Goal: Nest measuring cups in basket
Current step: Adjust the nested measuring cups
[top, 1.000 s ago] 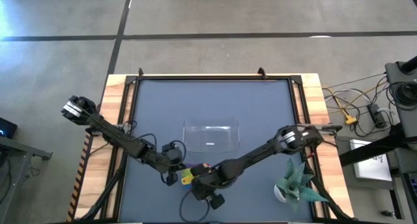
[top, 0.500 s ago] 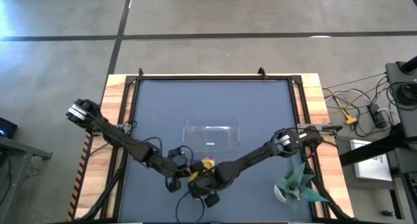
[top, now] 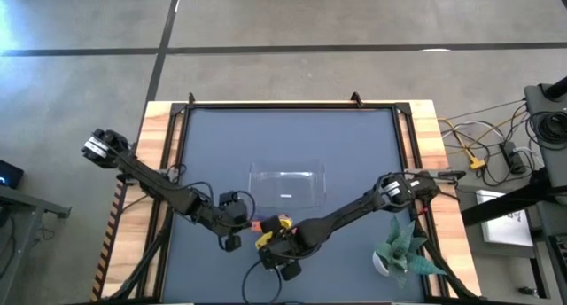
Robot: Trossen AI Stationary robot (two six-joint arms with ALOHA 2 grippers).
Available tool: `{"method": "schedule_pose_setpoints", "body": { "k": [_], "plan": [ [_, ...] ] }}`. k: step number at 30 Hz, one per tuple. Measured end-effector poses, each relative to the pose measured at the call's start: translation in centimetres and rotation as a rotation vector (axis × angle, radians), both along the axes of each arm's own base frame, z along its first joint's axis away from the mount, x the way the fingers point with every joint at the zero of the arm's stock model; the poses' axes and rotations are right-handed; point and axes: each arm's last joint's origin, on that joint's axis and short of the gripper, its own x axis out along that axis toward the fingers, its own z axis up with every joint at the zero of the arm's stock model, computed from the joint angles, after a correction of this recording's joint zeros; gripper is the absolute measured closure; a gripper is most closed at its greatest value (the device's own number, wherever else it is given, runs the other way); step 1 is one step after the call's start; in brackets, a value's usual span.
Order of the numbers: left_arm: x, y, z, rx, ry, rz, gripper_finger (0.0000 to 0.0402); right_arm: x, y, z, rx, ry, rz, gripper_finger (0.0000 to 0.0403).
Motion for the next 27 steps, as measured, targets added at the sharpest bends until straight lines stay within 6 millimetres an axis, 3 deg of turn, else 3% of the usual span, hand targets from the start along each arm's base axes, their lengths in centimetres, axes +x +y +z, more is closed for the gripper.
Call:
{"method": "schedule_pose_setpoints", "body": {
  "k": [11, 16, 22, 27],
  "plan": [
    [-1.0, 0.4, 0.3, -0.025, -0.054, -0.003, 0.0401, -2.5, -0.4, 3.3, 0.022, -0.102, 0.007, 0.0394],
    [-1.1, 0.3, 0.6, -0.027, -0.075, -0.007, 0.0401, -5.7, -2.1, 5.5, 0.117, -0.27, -0.021, 0.0394],
    [-0.8, 0.3, 1.0, -0.016, -0.099, -0.019, 0.0401, -10.2, -4.6, 5.6, 0.213, -0.428, -0.052, 0.0394],
    [-1.0, 0.3, 1.5, -0.003, -0.112, -0.037, 0.0401, -12.0, -5.7, 4.7, 0.267, -0.469, -0.087, 0.0375]
  ]
}}
